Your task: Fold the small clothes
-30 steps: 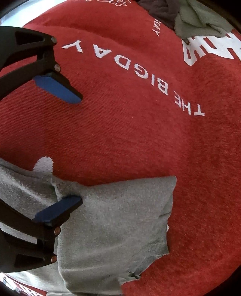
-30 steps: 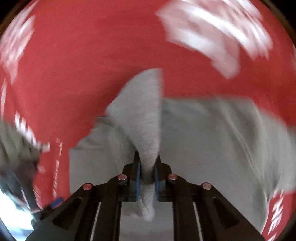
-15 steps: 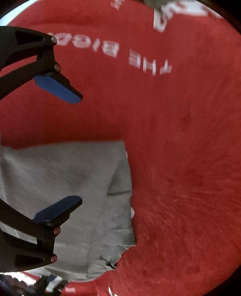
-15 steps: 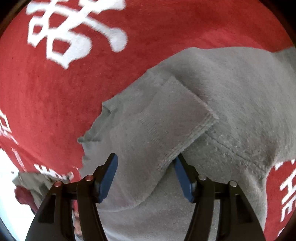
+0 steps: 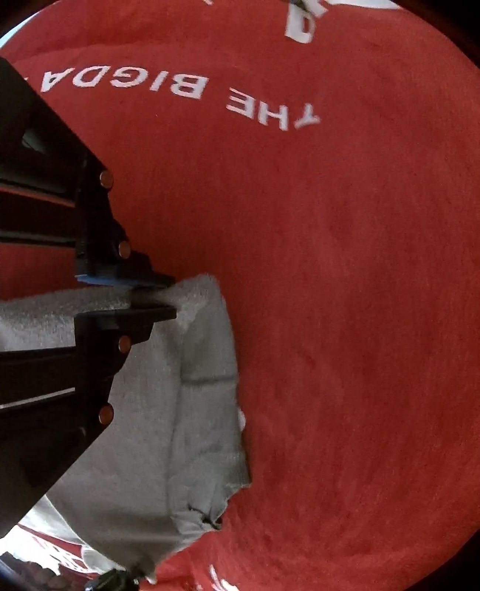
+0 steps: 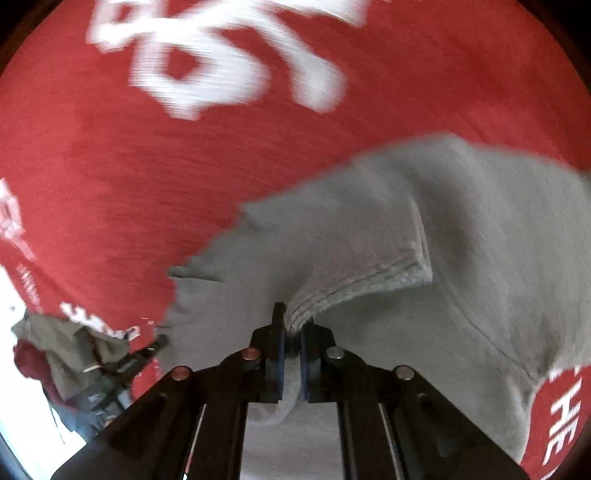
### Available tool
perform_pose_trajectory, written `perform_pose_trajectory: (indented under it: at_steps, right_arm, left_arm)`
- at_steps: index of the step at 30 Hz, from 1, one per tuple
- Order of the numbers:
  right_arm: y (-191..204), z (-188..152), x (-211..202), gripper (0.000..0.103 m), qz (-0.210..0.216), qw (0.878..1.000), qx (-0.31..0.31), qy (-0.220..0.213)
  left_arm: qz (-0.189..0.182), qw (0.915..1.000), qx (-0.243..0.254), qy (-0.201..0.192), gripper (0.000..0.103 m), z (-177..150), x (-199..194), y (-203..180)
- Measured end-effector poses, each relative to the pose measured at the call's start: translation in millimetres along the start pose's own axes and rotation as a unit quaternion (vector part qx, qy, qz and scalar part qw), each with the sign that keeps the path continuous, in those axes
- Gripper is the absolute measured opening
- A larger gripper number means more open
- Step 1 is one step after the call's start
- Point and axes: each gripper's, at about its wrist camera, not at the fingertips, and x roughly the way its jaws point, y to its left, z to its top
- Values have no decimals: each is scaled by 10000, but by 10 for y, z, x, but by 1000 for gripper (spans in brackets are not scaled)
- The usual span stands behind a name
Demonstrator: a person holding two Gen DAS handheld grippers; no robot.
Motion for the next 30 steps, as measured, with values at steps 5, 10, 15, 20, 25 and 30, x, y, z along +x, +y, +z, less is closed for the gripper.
perform_pose_trajectory:
  at_steps: [5,10,15,20,25,30]
  right_arm:
    - [-294,-30,88,7,-443,9989,171,-12]
    - [-677,-257,97,5,-420,9961,780,15]
    - [-615,-312,-50,21,-637,9952,720,161]
    - [-461,-405,-272,50,-844,9958,281,224]
    - [-392,-610,-323,50,-878,9950,156,452]
    - [-424,-814,-372,50,-814,9947,294,561]
  left_arm:
    - [19,9998,-163,-92,11,-3,46,147]
    - [480,9987,-11,-156,42,-60,-57,30]
    - [769,9967,2,-272,75,-134,-346,69]
    - [879,9957,229,-187,75,-389,-540,-45]
    - [943,9940,547,12,75,-845,-583,-338]
    - [823,9922,925,133,75,-1224,-622,-692]
